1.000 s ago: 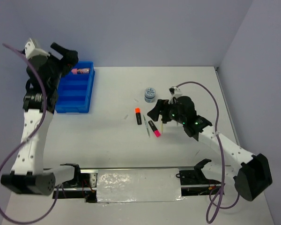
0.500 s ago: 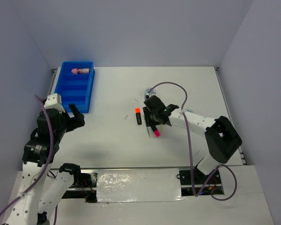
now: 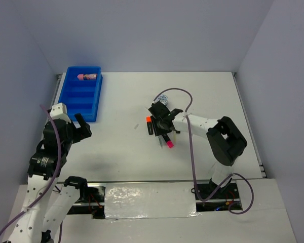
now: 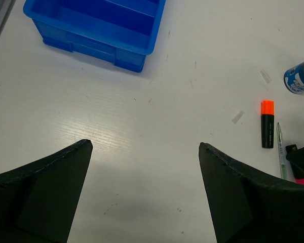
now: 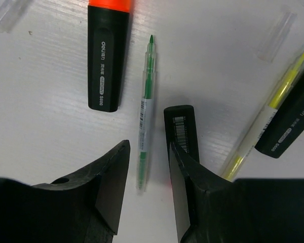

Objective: Sort the stationery into containers
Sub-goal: Pick up the pen from the center of the board.

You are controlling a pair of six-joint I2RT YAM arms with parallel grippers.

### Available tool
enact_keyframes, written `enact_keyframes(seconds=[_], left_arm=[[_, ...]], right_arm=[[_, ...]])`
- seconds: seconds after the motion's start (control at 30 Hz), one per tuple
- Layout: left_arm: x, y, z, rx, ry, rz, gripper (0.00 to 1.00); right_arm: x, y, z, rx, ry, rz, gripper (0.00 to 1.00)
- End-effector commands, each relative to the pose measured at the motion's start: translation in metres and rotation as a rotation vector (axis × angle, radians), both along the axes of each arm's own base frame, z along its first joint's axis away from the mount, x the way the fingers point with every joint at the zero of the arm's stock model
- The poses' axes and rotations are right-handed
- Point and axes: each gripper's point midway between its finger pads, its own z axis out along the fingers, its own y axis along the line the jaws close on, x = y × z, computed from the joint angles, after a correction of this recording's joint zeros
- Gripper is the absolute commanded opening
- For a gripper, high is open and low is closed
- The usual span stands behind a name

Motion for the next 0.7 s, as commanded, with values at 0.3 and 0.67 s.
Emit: enact_keyframes(seconds=[0.3, 0.67], left_arm=[[0.006, -0.003, 0.017, 0.003, -0.076, -0.025, 0.99], [0.007, -0.004, 0.016, 0.004, -0.073, -0.029, 0.99]], right_arm=[[0.010, 0.018, -0.006, -0.005, 0.007, 0.033, 0.41], [0.007, 0.022, -0.027, -0.016, 0.053, 0.039, 0.29]])
